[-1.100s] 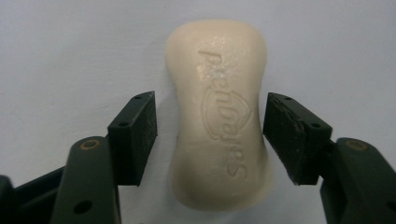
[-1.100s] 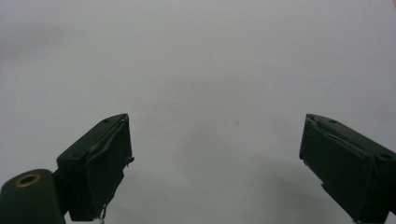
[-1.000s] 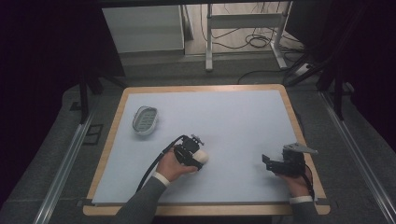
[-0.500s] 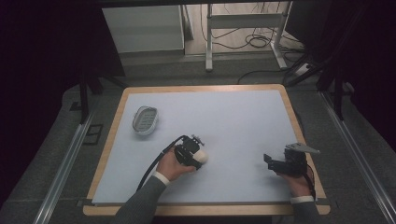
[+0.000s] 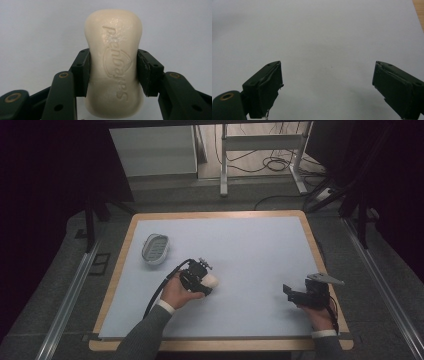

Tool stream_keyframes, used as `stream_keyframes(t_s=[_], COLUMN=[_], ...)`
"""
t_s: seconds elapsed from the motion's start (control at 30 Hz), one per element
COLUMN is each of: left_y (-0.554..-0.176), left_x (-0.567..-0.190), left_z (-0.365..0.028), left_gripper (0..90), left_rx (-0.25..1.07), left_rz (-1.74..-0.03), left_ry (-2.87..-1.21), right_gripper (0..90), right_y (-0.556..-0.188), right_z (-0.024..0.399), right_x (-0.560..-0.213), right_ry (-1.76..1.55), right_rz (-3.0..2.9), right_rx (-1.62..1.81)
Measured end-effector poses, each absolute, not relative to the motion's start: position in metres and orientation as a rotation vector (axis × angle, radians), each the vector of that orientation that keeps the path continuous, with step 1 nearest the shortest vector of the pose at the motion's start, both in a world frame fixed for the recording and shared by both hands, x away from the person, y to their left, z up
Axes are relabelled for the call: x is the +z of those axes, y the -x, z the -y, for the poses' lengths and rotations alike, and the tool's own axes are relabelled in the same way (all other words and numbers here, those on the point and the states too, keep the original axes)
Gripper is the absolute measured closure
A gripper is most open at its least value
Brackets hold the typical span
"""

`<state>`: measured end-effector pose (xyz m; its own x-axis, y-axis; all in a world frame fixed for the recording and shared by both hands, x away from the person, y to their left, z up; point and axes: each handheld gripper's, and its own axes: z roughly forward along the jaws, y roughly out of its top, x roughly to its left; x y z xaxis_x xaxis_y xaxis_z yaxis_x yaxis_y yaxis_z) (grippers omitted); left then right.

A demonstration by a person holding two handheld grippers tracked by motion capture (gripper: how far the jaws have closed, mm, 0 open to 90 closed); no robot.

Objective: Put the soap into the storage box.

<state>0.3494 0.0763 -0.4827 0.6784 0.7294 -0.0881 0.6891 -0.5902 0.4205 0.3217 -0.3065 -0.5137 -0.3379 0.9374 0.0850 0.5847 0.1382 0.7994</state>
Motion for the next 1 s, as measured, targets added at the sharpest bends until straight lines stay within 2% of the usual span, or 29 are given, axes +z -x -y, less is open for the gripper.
stream_keyframes(t_s=[1.0], left_y=[-0.369], left_x=[-0.443], left_z=[-0.116], left_gripper=[49.5], left_rx=[0.167], left_rz=[-1.173], left_ry=[-2.382], right_gripper=[8.8], right_y=[-0.322], right_z=[0.308], right_x=[-0.515], right_ry=[-1.461], right_rz=[-1.979], right_rx=[1.059])
